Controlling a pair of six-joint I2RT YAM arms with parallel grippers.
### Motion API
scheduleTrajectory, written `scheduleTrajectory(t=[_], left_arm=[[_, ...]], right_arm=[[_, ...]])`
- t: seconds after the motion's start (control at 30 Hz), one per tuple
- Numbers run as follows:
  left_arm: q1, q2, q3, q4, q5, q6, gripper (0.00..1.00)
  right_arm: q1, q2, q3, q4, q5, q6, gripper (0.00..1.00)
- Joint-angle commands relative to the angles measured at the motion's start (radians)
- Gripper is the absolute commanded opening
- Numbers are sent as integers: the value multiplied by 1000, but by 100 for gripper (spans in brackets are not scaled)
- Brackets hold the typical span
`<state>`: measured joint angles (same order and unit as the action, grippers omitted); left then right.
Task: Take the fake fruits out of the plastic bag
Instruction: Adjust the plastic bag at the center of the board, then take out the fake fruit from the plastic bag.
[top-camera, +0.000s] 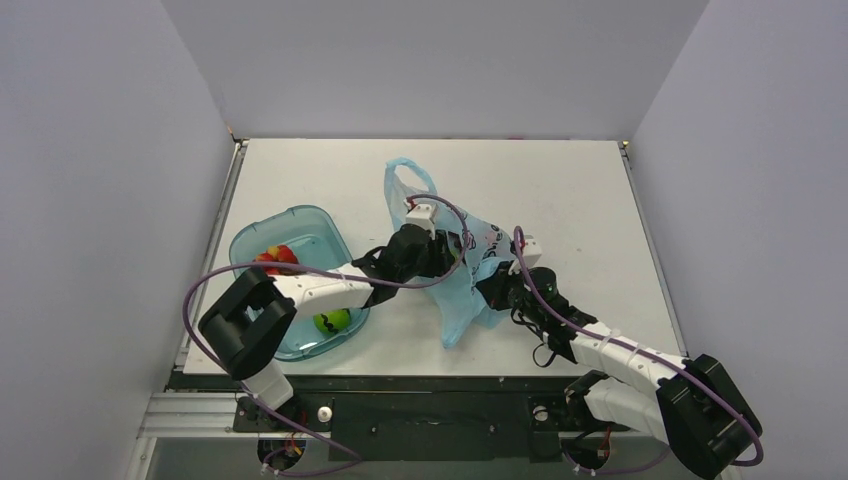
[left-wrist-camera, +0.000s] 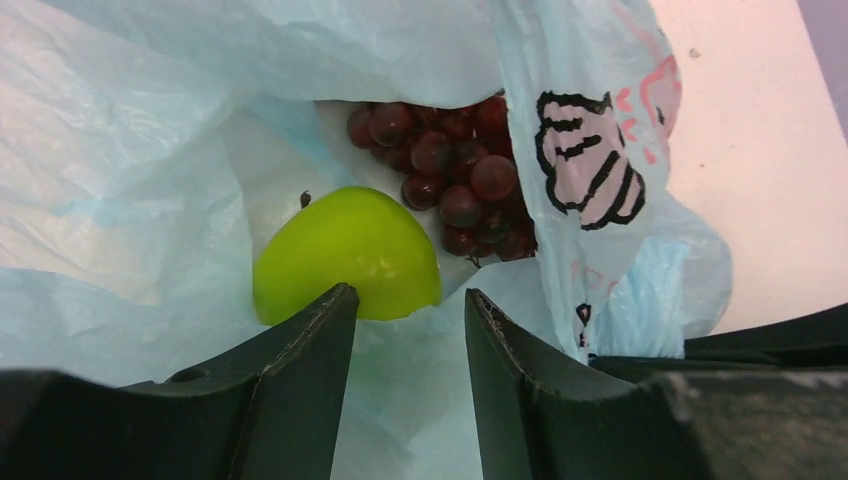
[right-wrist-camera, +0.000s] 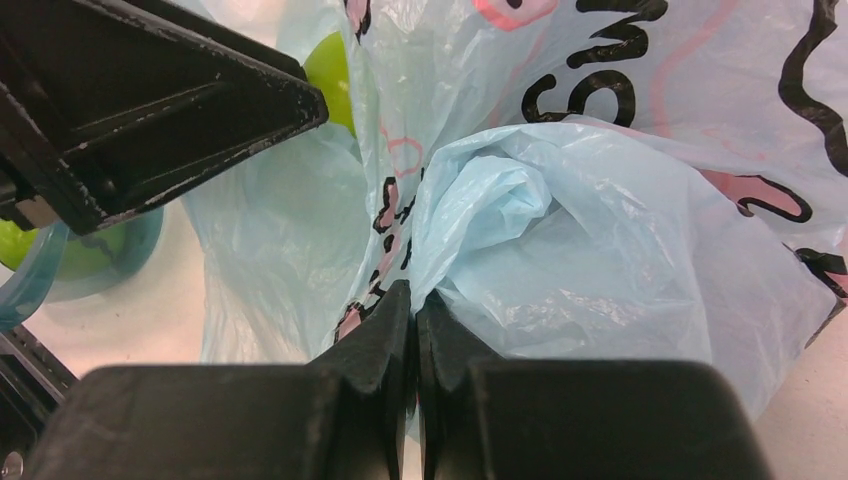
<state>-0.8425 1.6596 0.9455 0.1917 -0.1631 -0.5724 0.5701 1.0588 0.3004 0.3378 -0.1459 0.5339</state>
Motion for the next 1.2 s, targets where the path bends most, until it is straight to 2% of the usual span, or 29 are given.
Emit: scheduleTrajectory(t=[0.0,0.2,0.57,0.63,0.77,0.83,1.17], left_arm=[[-27,-37,-69,52,-19,-24,42],[-40,-70,-150,48,-50,-68,42],[-38,9,-65,-42,-45,-31,45],[-40,-4,-31,-68,-51,-14,48],[-39,-62,-4,-61,-58,-2,63],[-39,-76,14,-55,-63,11,68],[-9,35,154,-110,-116,106,70]], right_arm=[[4,-4,-4,63,16,-16,0],[4,4,-4,73,4,-14,0],[4,1,6,42,8,-29,0],[4,4,24,2,16,-26,0],[5,-24,61,-64,20,-33,0],[6,-39,61,-80,43,-44,0],[7,-15,17,-5,50,-59,0]])
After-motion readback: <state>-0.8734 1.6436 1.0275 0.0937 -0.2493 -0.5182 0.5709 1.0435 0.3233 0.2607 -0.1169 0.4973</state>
